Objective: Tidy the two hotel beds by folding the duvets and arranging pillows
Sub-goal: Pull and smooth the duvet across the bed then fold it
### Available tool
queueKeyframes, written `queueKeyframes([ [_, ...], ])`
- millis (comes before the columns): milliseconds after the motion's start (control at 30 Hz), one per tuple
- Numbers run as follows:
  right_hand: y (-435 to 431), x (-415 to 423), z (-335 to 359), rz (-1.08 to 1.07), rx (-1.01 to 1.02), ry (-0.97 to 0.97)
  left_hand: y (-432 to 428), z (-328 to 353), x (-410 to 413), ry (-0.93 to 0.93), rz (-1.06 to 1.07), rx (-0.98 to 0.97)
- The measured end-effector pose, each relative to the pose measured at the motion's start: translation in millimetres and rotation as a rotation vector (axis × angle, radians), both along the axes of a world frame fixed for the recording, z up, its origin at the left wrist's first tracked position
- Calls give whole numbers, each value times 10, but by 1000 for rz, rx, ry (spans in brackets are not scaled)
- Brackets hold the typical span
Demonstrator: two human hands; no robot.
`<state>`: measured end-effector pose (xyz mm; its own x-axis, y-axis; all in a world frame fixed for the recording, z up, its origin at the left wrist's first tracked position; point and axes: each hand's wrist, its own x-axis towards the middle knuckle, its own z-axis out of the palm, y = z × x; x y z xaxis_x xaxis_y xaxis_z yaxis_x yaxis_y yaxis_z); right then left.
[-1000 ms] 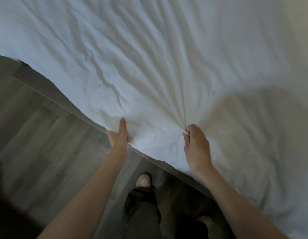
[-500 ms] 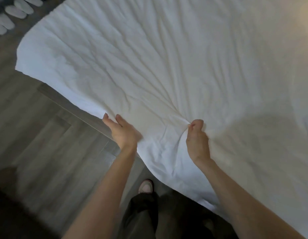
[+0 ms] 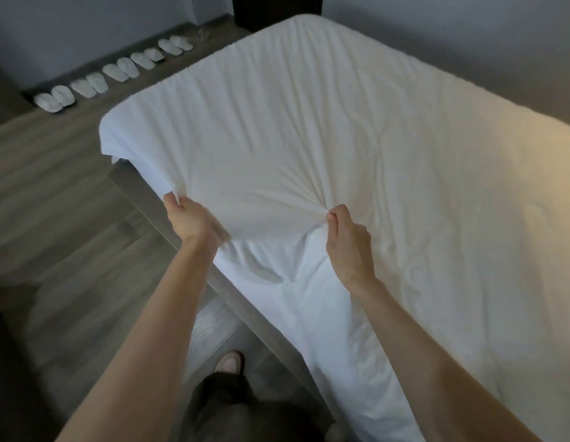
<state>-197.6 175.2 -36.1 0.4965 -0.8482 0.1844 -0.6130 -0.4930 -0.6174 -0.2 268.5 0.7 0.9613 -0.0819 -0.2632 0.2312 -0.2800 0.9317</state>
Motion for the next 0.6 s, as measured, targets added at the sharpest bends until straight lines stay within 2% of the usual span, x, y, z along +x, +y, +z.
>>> queueKeyframes([
  [200, -136, -757, 360, -31, -82, -87, 48, 115, -925, -51, 33, -136],
  [267, -145, -973, 393, -20, -80, -82, 103, 10, -1203, -50, 41, -119],
  [367, -166, -1152, 313, 34, -7, 41, 167, -218, -1434, -56, 29, -23],
  [433, -190, -1194, 208, 83, 66, 131, 182, -448, -1468, -7, -54, 108],
  [600, -208, -1317, -125, 100, 374, 131, 206, -1015, -1408, 297, -357, 370],
])
